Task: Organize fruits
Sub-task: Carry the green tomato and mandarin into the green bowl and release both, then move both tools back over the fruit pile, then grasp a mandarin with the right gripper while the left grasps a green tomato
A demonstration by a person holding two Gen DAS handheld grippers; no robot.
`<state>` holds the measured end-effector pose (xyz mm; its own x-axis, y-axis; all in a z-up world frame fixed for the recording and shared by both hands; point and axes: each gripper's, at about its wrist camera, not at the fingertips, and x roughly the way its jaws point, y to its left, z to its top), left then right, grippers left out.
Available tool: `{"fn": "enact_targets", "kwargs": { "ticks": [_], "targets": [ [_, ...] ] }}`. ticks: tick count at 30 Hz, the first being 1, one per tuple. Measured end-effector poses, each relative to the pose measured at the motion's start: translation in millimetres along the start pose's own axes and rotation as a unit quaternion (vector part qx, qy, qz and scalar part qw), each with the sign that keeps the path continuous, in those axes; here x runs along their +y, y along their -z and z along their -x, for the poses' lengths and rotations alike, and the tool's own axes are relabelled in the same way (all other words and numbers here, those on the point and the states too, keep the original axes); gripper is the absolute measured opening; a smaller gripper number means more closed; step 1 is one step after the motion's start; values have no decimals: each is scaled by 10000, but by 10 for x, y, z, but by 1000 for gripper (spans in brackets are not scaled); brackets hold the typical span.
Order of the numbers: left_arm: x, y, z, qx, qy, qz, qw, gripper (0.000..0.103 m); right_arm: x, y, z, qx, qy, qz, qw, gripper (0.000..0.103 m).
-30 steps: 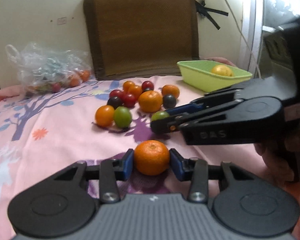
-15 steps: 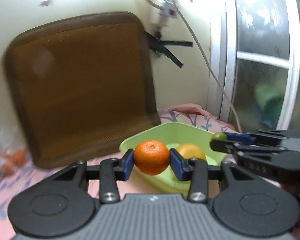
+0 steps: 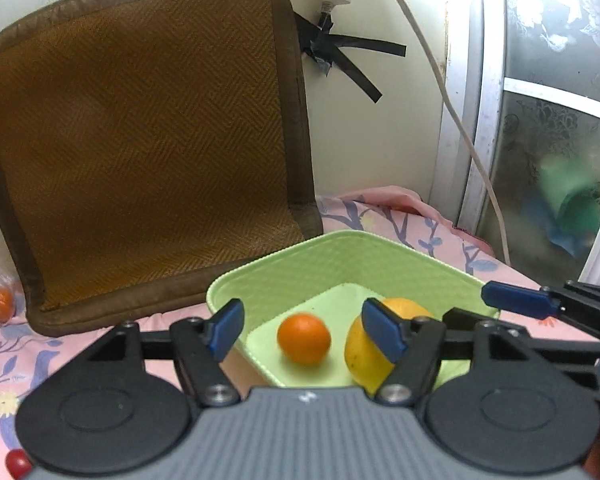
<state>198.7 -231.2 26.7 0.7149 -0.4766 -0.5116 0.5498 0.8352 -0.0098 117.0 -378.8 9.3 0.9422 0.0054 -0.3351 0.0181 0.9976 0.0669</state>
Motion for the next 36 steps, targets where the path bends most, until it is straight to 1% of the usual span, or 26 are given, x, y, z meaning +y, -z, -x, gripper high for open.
{"fn": "enact_targets", "kwargs": {
  "ticks": [1,4,6,7,8,9,11,12,13,15,17,18,20,22,24,25,27,29,32,34,36],
  "targets": [
    [9,-23,60,-22,-20,10,10000,66,-2,3,13,-59,-3,5,10000,47],
    [177,-111,442,-407,39,314,9987,66,-31,-12,51,-203,18,-39,9998,47],
    [415,-101,854,-762,-19,595,9953,66,-60,-24,85,-309,47,-131,9994,47],
    [508,-76,991,-869,-94,664,9940,66,-78,-32,94,-355,59,-188,9992,47],
    [655,1,1219,-997,-304,747,9917,67,-97,-35,106,-396,64,-242,9989,47],
    [772,77,1379,-1041,-524,792,9900,67,-113,-37,118,-434,77,-291,9986,47],
    [967,238,1614,-1028,-931,887,9864,67,-131,-36,152,-531,138,-365,9978,47],
    [1117,401,1789,-929,-1281,999,9823,67,-135,-38,170,-597,180,-387,9973,47],
    [1158,448,1825,-890,-1372,1034,9811,67,-131,-38,200,-694,219,-400,9965,47],
    [1311,715,2014,-646,-1677,1225,9761,67,-105,-40,263,-911,229,-378,9949,47],
    [1354,834,2073,-545,-1684,1328,9752,67,-42,-62,309,-985,127,-328,9945,47],
    [1359,921,2103,-481,-1627,1369,9759,67,7,-79,341,-966,-41,-343,9947,47],
    [1310,1004,2114,-439,-1545,1327,9781,67,176,-111,417,-894,-526,-327,9941,47],
    [1169,1084,2049,-380,-1353,1110,9838,66,451,-107,471,-699,-1012,-113,9923,47],
    [1041,1079,1922,-309,-1230,900,9878,59,728,-71,466,-403,-1362,143,9898,47],
    [984,1100,1856,-248,-1171,777,9898,56,885,-39,431,-183,-1507,307,9879,47],
    [912,1132,1751,-149,-1061,670,9920,55,1126,36,341,163,-1660,594,9842,46],
    [906,1220,1737,-75,-1007,691,9925,55,1313,95,237,443,-1750,785,9804,45],
    [934,1237,1603,71,-1075,671,9919,55,1467,88,126,672,-1946,788,9754,44],
    [970,1235,1536,118,-1016,677,9924,55,1556,64,69,733,-2073,846,9718,44],
    [950,1238,1509,171,-954,608,9934,46,1632,47,11,786,-2166,949,9685,44]
  ]
}}
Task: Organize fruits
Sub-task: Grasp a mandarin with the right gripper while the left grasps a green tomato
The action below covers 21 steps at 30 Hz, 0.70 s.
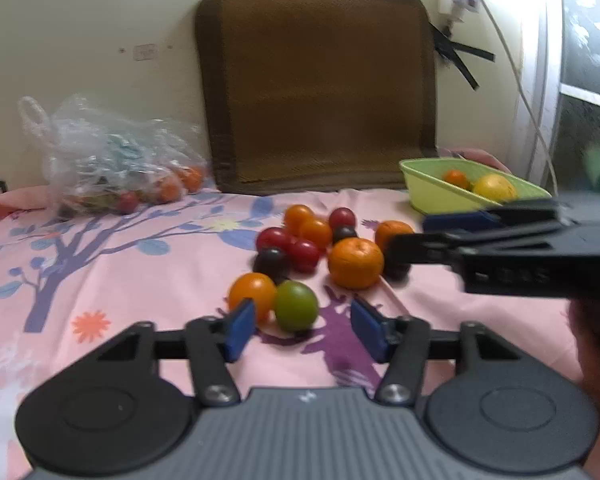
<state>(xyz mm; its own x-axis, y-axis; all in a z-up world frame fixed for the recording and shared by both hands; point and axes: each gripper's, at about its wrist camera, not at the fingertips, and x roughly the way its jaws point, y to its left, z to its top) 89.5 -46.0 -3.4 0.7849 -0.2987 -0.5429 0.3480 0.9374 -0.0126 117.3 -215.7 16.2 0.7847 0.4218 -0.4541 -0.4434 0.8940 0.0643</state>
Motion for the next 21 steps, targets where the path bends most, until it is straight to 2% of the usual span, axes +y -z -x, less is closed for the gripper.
{"fn": "enact_targets", "kwargs": {
  "ticks": [7,13,14,17,21],
  "targets": [
    [30,-37,-88,116,-71,86,9999,44,129,-27,-364,397,-34,459,9982,45],
    [-29,-75,-138,178,-111,-119,9997,44,43,-21,-380,497,-211,115,9985,44],
    [-42,-68,-140,183,-108,-158,9996,43,48,-7,-346,471,-222,154,9985,44],
    [-72,-49,-109,96,-175,-253,9995,26,66,19,-194,257,-182,105,9994,42],
    [-50,-3,-2,-40,41,-211,9998,26,47,78,153,-221,3,-17,9998,42]
  ]
}}
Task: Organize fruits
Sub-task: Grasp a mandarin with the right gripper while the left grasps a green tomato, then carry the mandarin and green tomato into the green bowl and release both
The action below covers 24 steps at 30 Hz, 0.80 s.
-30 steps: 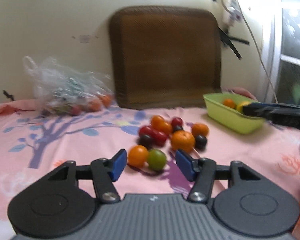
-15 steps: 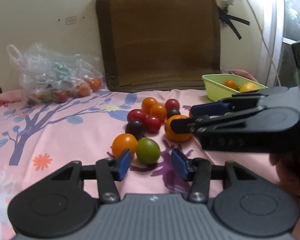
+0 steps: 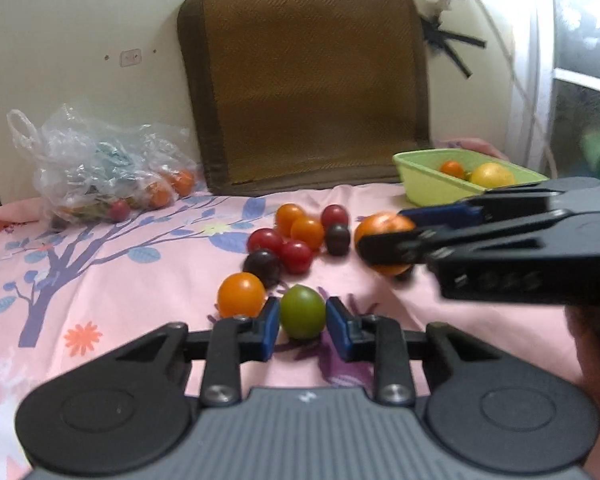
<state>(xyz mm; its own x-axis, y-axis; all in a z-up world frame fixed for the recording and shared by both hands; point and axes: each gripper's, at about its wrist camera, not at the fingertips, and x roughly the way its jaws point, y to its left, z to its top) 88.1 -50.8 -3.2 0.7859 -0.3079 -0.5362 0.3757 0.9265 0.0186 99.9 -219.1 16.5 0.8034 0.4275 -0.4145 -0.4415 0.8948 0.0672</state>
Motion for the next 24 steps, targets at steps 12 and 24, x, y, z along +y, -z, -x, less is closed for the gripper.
{"fn": "enact_targets", "kwargs": {
  "ticks": [12,24],
  "targets": [
    [-435,166,330,-21,778,-288,9966,26,-241,406,586,212,446,-561,9972,42],
    [-473,151,87,228,451,-279,9983,31,-241,494,544,443,481,-623,9959,46]
  ]
}}
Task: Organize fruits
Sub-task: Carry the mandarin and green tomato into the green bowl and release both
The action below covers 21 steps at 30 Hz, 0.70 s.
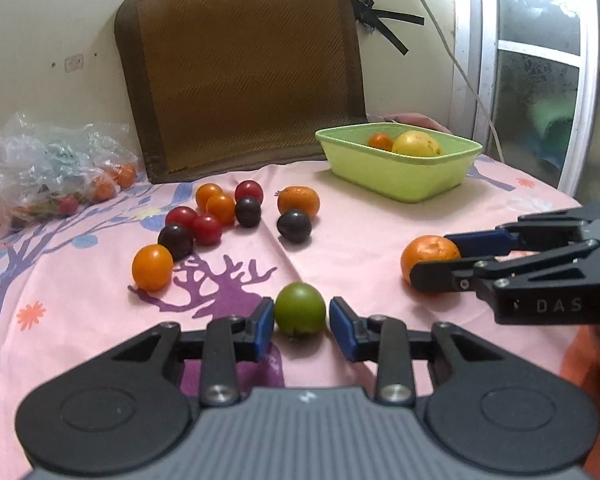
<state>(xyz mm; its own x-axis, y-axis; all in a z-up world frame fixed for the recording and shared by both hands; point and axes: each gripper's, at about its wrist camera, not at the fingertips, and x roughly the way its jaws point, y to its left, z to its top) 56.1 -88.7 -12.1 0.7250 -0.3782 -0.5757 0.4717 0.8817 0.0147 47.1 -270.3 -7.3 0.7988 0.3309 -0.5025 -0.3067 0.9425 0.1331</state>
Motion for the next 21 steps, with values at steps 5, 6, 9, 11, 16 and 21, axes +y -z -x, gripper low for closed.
{"fn": "enact_targets", "kwargs": {
  "ticks": [5,6,9,11,16,21],
  "targets": [
    [10,-18,5,3,14,92,10000,29,-47,5,-2,43,-1,-105,9999,43],
    [11,-63,21,-59,65,111,9999,29,-52,5,25,-43,22,-122,9999,43],
    [0,-273,43,-265,279,135,9992,29,-115,-27,107,-385,83,-252,9989,43],
    [-31,-471,11,-388,444,143,9982,29,-173,-83,157,-653,254,-294,9971,43],
    [-167,-1021,-253,-784,807,27,9936,29,-476,-321,269,-1333,863,-267,9869,43],
    [-353,-1418,-786,-700,979,86,9927,29,-1018,-509,151,-1467,1476,-644,9760,43]
  ]
}}
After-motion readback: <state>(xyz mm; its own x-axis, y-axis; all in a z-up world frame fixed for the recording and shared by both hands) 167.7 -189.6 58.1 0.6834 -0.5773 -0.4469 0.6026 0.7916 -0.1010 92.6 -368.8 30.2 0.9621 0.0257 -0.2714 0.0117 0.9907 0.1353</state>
